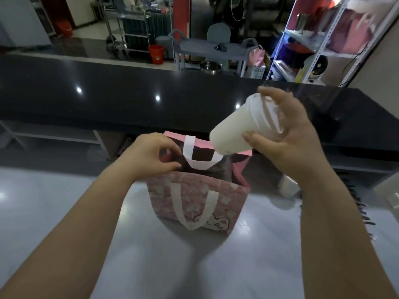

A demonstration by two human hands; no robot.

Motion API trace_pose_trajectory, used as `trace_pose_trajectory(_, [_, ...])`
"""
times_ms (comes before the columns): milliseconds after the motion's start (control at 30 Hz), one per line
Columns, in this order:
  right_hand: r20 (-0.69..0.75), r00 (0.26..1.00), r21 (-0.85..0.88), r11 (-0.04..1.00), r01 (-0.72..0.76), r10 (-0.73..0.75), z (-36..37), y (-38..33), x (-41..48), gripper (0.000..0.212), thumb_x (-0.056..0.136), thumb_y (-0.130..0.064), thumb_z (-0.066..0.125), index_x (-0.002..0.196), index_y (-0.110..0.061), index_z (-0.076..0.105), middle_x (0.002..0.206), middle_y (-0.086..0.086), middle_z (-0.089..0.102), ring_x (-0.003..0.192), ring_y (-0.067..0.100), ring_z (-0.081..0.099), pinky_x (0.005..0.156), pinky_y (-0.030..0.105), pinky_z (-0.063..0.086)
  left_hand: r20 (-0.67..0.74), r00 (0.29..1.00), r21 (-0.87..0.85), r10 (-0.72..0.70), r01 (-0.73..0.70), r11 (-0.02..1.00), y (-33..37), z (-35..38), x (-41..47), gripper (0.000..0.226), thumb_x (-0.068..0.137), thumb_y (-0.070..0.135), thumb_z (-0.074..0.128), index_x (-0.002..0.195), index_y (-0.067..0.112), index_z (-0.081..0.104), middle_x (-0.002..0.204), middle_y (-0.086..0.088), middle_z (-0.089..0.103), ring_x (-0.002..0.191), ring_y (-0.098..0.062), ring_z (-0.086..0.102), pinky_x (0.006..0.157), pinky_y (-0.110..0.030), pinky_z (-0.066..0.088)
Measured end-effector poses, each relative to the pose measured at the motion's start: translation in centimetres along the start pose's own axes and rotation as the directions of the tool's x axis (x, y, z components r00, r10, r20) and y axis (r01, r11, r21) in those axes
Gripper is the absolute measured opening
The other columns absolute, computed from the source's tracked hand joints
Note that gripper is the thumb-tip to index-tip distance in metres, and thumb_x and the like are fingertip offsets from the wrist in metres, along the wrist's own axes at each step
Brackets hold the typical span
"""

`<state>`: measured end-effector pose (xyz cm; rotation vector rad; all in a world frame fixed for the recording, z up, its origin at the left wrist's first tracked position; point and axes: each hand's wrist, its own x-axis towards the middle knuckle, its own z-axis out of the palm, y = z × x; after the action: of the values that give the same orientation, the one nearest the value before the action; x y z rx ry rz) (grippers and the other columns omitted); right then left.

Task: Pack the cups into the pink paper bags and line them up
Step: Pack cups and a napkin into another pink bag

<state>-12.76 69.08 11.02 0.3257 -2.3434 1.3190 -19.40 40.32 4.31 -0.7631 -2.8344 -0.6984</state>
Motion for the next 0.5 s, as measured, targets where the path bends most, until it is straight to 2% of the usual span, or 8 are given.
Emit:
trace_pose_trajectory(67, [0.115,0.993,0.005,1.000,-0.008,0.007,2.6,-1.4,-0.4,0.071,0.065,-0.043,0.075,0.127,-0.058,0.044,0.127,-0.030,0.037,0.123,0.013,0.041,0.098,0.045,0.046,0.062,0.998,-0.079,0.011,-0.006,0.997,-0.7,0.0,0.1,0.050,0.070,0.037,0.083,0.116,0.042,0.064,0.122,0.020,0.060,0.119,-0.001,0.048,0.104,-0.040,0.044])
trace_pose_trajectory(133, [0.177,0.984,-0.143,0.990,0.022,0.004,5.3,-1.8,-1.0,0.075,0.065,-0.043,0.074,0.130,-0.058,0.040,0.129,-0.025,0.034,0.122,0.010,0.035,0.094,0.034,0.039,0.170,0.985,-0.090,0.020,-0.005,0.996,-1.2,0.1,0.2,0.083,0.065,0.045,0.083,0.139,0.045,0.044,0.149,0.020,0.038,0.142,-0.003,0.020,0.117,-0.048,0.017])
trace_pose_trajectory(167, [0.187,0.982,-0.232,0.972,0.043,0.001,6.4,-1.6,-1.4,0.077,0.067,-0.041,0.076,0.132,-0.056,0.038,0.131,-0.023,0.033,0.122,0.009,0.032,0.092,0.030,0.035,0.234,0.972,-0.069,0.024,-0.008,0.998,-1.3,0.4,0.3,0.099,0.064,0.050,0.082,0.147,0.046,0.030,0.157,0.020,0.023,0.147,-0.005,0.002,0.117,-0.051,0.003])
trace_pose_trajectory(233, [0.163,0.987,-0.344,0.938,0.047,0.010,7.9,-1.2,-2.2,0.078,0.070,-0.037,0.078,0.135,-0.052,0.037,0.136,-0.018,0.031,0.124,0.008,0.027,0.092,0.027,0.032,0.329,0.944,-0.033,0.033,-0.023,0.999,-1.5,1.1,0.2,0.121,0.061,0.055,0.082,0.153,0.044,0.004,0.161,0.021,-0.005,0.144,-0.007,-0.024,0.114,-0.050,-0.011])
trace_pose_trajectory(300, [0.113,0.993,-0.377,0.926,0.025,0.019,8.5,-0.9,-2.8,0.078,0.069,-0.036,0.077,0.135,-0.050,0.037,0.137,-0.017,0.031,0.124,0.006,0.024,0.090,0.019,0.028,0.373,0.927,-0.016,0.033,-0.029,0.999,-1.6,1.7,-0.1,0.134,0.059,0.056,0.084,0.152,0.042,-0.012,0.158,0.022,-0.021,0.139,-0.008,-0.036,0.113,-0.047,-0.015])
trace_pose_trajectory(367, [0.073,0.997,-0.348,0.938,0.001,0.026,8.3,-0.9,-3.3,0.079,0.067,-0.035,0.077,0.133,-0.052,0.038,0.133,-0.019,0.032,0.123,0.005,0.026,0.088,0.014,0.026,0.393,0.919,-0.004,0.039,-0.040,0.999,-1.7,2.1,-0.3,0.142,0.057,0.056,0.086,0.150,0.040,-0.020,0.156,0.020,-0.028,0.137,-0.009,-0.040,0.114,-0.046,-0.015])
trace_pose_trajectory(500, [0.116,0.992,-0.295,0.955,-0.008,0.044,8.4,-1.6,-4.1,0.075,0.063,-0.043,0.075,0.130,-0.053,0.042,0.127,-0.023,0.034,0.120,0.006,0.032,0.091,0.016,0.029,0.403,0.914,-0.053,0.052,-0.034,0.998,-1.6,2.1,0.1,0.146,0.053,0.057,0.087,0.150,0.038,-0.021,0.157,0.017,-0.029,0.137,-0.009,-0.039,0.119,-0.055,-0.007])
